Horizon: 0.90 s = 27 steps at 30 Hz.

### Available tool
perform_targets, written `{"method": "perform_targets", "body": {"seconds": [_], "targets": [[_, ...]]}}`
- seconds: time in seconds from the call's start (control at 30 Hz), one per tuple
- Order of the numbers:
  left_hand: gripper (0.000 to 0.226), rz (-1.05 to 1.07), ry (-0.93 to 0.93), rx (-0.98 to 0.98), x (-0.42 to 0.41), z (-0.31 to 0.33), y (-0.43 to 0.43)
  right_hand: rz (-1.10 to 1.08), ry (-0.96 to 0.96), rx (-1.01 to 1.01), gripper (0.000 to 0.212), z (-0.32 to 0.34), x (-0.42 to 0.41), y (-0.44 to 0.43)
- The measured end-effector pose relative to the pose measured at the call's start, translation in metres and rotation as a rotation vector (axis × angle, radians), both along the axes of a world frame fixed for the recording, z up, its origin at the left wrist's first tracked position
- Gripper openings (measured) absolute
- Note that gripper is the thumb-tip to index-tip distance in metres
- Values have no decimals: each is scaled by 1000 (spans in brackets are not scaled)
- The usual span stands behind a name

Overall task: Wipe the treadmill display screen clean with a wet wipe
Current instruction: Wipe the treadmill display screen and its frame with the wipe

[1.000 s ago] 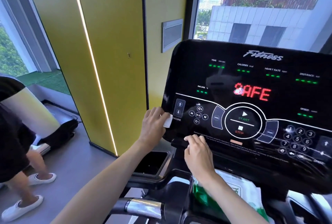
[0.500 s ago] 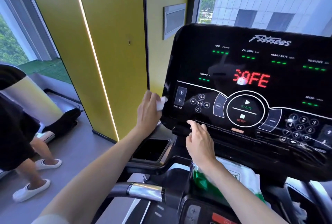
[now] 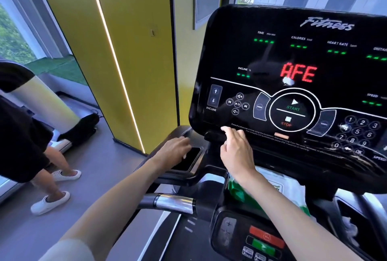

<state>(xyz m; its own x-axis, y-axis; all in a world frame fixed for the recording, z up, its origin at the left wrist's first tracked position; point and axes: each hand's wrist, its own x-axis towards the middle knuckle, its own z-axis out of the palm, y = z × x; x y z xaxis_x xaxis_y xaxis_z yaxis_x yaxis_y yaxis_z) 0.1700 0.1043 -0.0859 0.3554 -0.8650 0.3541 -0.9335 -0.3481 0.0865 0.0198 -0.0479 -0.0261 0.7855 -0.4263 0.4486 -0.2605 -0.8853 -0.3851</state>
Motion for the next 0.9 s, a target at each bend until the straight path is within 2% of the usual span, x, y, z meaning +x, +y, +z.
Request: {"method": "perform_targets", "body": {"seconds": [0.03, 0.1, 0.17, 0.27, 0.33, 0.47, 0.5, 0.6, 0.7, 0.77, 0.9], "targets": [[30, 40, 5, -21, -2, -3, 7, 7, -3, -2, 45, 0, -1, 0], [28, 179, 75, -234, -2, 8, 7, 13, -21, -1, 46, -1, -2, 0], [24, 207, 76, -443, -3, 32, -4, 19, -28, 1, 46, -3, -2, 1], [28, 231, 94, -518, -6, 51, -32, 29, -20, 22, 46, -3, -4, 2], [29, 244, 154, -413, -11, 41, -41, 52, -12, 32, 46, -1, -8, 1], [20, 109, 188, 87, -16, 7, -12, 89, -23, 59, 46, -4, -27, -10], [21, 159, 199, 81, -17, 5, -3, 77, -29, 49, 46, -7, -33, -13], [13, 436, 388, -366, -23, 23, 3, 25, -40, 14, 44, -14, -51, -29], [11, 489, 496, -687, -40, 47, -19, -20, -46, -3, 42, -11, -60, -44], [13, 529, 593, -780, -62, 52, -40, -30, -51, 6, 41, -9, -65, -50], [22, 606, 682, -770, -102, 39, -75, -12, -44, 8, 42, -11, -81, -54]]}}
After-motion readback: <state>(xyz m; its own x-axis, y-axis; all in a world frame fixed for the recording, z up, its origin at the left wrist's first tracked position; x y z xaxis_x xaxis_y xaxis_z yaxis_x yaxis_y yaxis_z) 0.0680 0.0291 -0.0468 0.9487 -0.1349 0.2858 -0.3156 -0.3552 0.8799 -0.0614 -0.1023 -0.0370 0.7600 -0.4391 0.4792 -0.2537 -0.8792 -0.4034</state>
